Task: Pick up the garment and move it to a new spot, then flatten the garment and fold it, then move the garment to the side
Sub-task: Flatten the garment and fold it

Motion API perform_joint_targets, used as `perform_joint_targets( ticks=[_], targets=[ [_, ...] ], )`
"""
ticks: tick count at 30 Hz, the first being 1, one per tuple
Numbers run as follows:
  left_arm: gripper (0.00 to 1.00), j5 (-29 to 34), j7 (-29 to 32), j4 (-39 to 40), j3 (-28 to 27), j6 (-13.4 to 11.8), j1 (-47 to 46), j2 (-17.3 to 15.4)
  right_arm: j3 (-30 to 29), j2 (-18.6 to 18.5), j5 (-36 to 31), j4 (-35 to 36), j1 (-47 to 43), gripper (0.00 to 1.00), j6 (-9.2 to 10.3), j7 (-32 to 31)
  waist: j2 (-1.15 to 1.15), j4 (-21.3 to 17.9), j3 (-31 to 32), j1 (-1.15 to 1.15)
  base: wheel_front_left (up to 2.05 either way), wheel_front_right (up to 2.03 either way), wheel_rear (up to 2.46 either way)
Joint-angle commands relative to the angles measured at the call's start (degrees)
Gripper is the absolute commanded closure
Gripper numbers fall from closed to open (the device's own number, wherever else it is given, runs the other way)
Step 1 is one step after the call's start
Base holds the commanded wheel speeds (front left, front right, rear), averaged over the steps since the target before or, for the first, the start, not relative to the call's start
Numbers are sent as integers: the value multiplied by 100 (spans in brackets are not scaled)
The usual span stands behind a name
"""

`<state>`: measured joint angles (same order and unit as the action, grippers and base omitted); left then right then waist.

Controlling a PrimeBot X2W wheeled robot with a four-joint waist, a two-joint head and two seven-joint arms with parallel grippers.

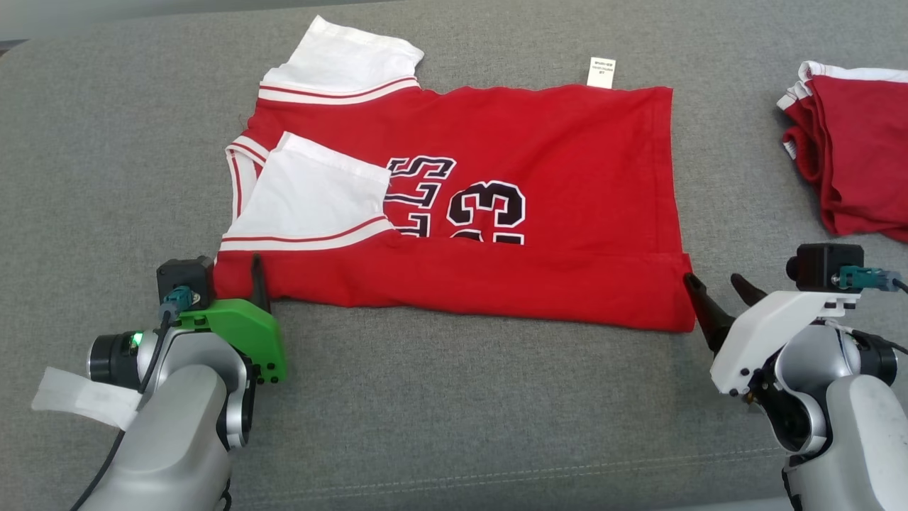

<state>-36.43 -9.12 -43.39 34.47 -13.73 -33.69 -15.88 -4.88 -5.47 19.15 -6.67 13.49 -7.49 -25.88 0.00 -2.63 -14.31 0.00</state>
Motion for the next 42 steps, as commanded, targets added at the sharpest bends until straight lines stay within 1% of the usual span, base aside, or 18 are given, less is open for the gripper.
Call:
perform_joint_targets(
  ticks=[1,8,11,19,20,21,22,23,33,34,35,37,42],
  targets=[
    [0,-2,45,-3,9,-48,97,-60,-14,38,-59,3,-87,0,0,-21,0,0,4,0,0,0,0],
    [0,5,234,-37,59,-153,119,-139,20,144,-164,-177,-188,0,0,19,0,-6,-19,0,0,0,0],
    [0,-65,404,-41,70,-191,153,-112,35,158,-230,-269,-162,0,0,28,0,-4,-19,0,0,0,0],
    [0,-209,807,183,73,-295,353,-131,122,193,-300,-434,-234,0,0,-59,0,19,-3,0,0,0,0],
    [4,-222,821,214,69,-308,376,-137,129,198,-307,-452,-239,0,0,-47,0,25,-10,0,0,0,0],
    [60,-228,843,240,64,-339,395,-146,141,200,-320,-475,-240,0,0,-34,0,32,-20,0,0,0,0],
    [88,-242,866,252,57,-363,411,-154,153,206,-325,-505,-241,0,0,-22,0,37,-30,0,0,0,0],
    [100,-254,874,272,55,-376,420,-156,161,209,-330,-525,-234,0,0,-4,0,42,-40,0,0,0,0],
    [100,-280,836,415,30,-460,361,-203,161,250,-337,-902,78,0,0,224,0,70,-162,0,0,0,0],
    [100,-274,839,422,40,-457,346,-201,168,252,-332,-962,93,9,0,196,0,77,-169,0,0,0,0],
    [100,-274,843,428,49,-455,332,-196,191,255,-336,-1012,109,51,0,177,0,84,-174,0,0,0,0],
    [100,-273,844,436,63,-454,311,-187,240,260,-305,-1093,135,100,0,140,0,96,-178,0,0,0,0],
    [100,-323,780,473,52,-463,357,-164,273,250,-285,-1101,107,100,0,141,0,106,-141,0,0,0,0]
  ],
)
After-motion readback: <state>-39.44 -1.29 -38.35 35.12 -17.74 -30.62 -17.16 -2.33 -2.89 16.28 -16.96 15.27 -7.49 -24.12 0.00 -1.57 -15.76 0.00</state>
